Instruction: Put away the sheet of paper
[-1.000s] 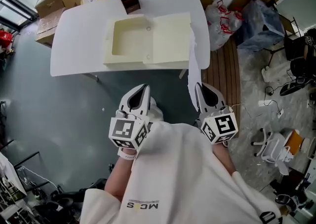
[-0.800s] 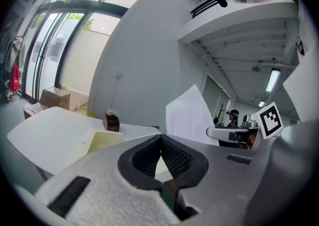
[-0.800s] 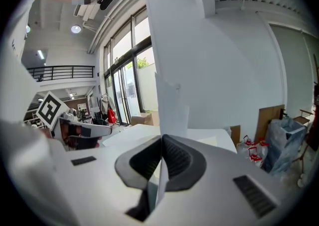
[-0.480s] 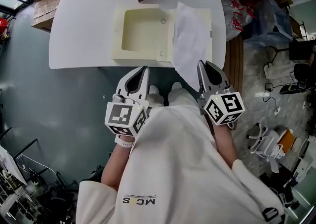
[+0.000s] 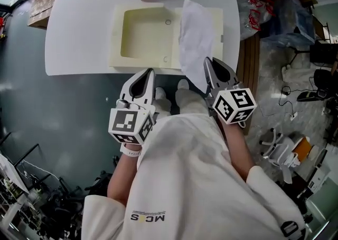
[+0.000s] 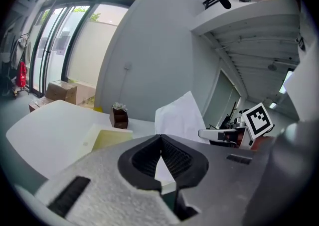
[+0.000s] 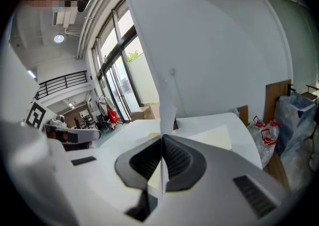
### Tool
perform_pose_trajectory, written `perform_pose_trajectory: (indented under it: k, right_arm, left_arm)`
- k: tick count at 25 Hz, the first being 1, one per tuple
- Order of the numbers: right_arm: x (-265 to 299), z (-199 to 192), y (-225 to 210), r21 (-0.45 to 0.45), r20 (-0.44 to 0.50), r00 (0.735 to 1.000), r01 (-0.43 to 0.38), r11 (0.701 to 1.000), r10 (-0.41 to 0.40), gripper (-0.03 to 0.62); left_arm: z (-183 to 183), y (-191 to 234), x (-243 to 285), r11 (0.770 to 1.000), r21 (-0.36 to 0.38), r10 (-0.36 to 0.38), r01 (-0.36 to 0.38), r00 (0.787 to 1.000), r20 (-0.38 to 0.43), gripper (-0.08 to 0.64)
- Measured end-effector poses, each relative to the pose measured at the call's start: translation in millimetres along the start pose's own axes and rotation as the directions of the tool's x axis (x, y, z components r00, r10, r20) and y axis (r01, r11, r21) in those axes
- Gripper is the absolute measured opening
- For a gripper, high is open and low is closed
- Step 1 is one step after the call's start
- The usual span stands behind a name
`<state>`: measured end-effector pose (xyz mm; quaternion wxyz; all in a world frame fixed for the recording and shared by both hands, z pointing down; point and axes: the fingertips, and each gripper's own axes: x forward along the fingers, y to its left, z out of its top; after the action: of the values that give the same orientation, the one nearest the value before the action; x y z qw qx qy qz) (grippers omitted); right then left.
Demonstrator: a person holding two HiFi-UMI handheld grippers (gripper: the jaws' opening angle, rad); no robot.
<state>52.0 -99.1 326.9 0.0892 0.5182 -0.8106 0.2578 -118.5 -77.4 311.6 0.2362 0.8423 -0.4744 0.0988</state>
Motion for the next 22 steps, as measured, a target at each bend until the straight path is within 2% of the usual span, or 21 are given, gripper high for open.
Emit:
perform_pose_trajectory:
  k: [10, 17, 22]
  right_arm:
    - [47.7, -27.6, -56.9, 0.045, -0.096, 0.995, 0.028, 0.999, -0.024, 0.014]
    - [72.7, -55.6, -87.5, 0.094, -0.185, 0.982, 0.061, 0.994, -0.043, 0.014]
    - [89.2, -73.8, -98.6, 0.091, -0.241, 0.970, 0.066, 0.994, -0.043, 0.014]
  left_arm:
    - [-20.1, 1.8, 53.9, 1.000, -0.017, 0.015, -0.016, 0.998, -0.069, 0.026]
    - [-39.2, 6.9, 83.6, 0.999, -0.040, 0.024, -0.028, 0.994, -0.111, 0.026]
    - [-53.1, 14.5, 98.1, 0.996, -0.061, 0.050, -0.058, 0.991, -0.126, 0.026]
